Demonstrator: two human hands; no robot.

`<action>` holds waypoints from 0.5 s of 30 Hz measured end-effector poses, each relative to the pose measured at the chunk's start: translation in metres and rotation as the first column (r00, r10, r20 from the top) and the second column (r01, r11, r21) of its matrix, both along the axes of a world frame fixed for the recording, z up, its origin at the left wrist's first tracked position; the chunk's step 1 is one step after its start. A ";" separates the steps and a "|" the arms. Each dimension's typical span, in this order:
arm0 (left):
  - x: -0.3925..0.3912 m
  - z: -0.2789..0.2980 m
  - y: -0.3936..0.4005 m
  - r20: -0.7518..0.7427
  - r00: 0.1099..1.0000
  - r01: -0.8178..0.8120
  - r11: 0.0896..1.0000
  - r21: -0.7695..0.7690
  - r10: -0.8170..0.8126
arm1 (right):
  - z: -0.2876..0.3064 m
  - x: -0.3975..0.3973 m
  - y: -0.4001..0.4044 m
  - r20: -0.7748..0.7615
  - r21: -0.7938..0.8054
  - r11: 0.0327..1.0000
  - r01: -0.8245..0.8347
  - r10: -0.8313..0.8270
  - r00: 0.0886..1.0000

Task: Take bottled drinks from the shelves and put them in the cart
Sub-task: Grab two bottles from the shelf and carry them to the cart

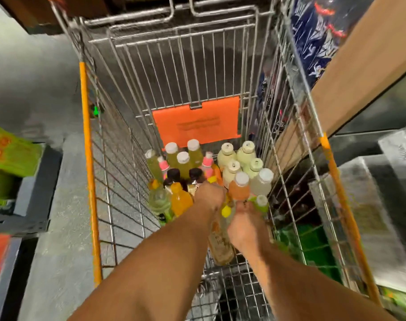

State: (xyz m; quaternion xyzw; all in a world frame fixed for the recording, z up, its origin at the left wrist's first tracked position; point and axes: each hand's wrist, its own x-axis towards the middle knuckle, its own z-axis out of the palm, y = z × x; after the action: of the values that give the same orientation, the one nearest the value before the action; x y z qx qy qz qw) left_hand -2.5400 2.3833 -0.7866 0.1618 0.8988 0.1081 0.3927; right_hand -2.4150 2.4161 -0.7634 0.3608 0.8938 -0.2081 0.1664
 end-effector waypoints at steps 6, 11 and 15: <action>-0.002 0.003 0.014 -0.004 0.999 0.049 0.999 -0.009 -0.049 | -0.014 -0.013 0.003 0.077 0.072 0.997 -0.010 0.004 0.997; -0.003 -0.013 0.020 -0.089 0.994 -0.061 0.998 0.003 0.061 | -0.014 -0.013 0.009 0.047 0.002 1.000 0.021 -0.022 0.999; 0.003 -0.009 0.023 -0.018 0.993 -0.113 0.994 -0.004 0.112 | -0.010 -0.013 0.016 0.057 -0.018 0.998 0.062 -0.061 0.996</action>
State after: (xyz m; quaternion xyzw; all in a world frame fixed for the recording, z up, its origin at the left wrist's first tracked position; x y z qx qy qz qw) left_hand -2.5370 2.4065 -0.7959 0.1108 0.9103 0.1262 0.3783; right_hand -2.4277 2.4317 -0.7730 0.3924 0.8750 -0.2117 0.1887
